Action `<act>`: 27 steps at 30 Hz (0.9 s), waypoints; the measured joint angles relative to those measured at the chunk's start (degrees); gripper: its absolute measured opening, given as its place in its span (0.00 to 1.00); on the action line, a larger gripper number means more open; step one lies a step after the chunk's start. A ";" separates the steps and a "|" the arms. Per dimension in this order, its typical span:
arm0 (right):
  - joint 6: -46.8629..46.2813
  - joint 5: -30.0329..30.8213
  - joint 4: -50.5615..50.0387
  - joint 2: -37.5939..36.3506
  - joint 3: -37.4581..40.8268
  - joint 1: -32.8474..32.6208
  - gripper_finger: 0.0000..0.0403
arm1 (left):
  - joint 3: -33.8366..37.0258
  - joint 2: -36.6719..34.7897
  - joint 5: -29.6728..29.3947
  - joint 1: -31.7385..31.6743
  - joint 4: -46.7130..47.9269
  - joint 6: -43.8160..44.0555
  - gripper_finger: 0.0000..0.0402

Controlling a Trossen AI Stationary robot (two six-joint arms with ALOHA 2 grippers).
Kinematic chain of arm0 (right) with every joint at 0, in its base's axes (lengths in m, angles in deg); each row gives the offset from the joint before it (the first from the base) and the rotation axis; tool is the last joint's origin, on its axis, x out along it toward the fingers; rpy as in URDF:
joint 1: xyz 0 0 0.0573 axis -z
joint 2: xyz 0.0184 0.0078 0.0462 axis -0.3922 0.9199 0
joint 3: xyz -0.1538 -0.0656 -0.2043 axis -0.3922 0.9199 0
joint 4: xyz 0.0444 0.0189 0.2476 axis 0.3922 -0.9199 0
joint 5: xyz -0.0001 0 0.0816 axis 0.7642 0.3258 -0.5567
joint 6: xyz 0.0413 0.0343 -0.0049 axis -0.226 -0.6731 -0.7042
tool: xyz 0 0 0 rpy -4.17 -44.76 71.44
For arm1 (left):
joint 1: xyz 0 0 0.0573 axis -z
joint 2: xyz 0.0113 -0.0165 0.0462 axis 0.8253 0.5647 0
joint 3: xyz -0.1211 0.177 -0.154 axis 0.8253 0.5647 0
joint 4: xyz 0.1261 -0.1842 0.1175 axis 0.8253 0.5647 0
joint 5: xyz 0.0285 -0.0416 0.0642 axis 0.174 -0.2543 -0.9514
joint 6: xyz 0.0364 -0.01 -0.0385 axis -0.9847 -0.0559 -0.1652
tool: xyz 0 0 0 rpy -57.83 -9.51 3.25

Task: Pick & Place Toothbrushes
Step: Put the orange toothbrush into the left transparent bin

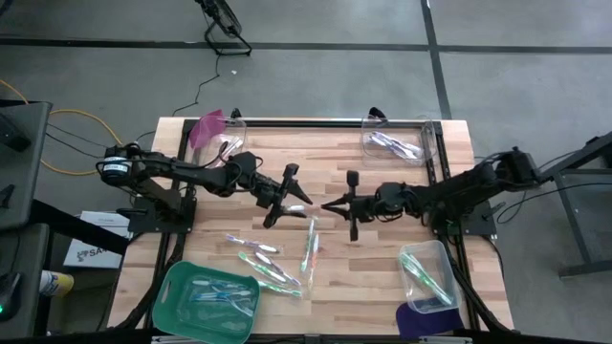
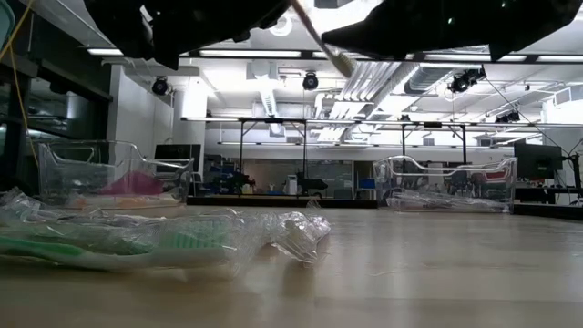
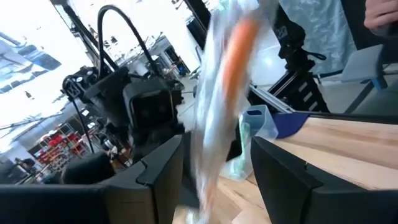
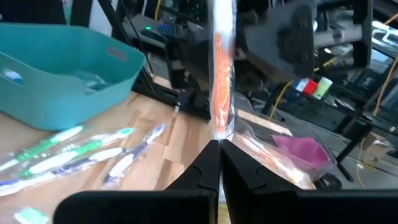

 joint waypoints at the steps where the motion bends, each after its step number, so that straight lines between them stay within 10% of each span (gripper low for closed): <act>1: 0.00 0.00 0.04 0.29 0.00 0.41 0.01 | 0.00 0.00 0.00 0.00 -0.02 0.02 0.45; 9: -0.37 -0.16 0.51 0.92 0.02 1.12 0.01 | 0.00 0.00 0.00 0.00 0.28 -0.09 0.41; 18: -0.39 -0.13 0.38 0.92 0.02 1.06 0.01 | 0.00 -0.06 -0.18 0.00 0.18 -0.52 0.05; 27: -5.96 0.79 -0.37 0.92 0.02 0.12 0.01 | 0.00 -0.09 -1.62 0.01 1.79 -2.45 0.05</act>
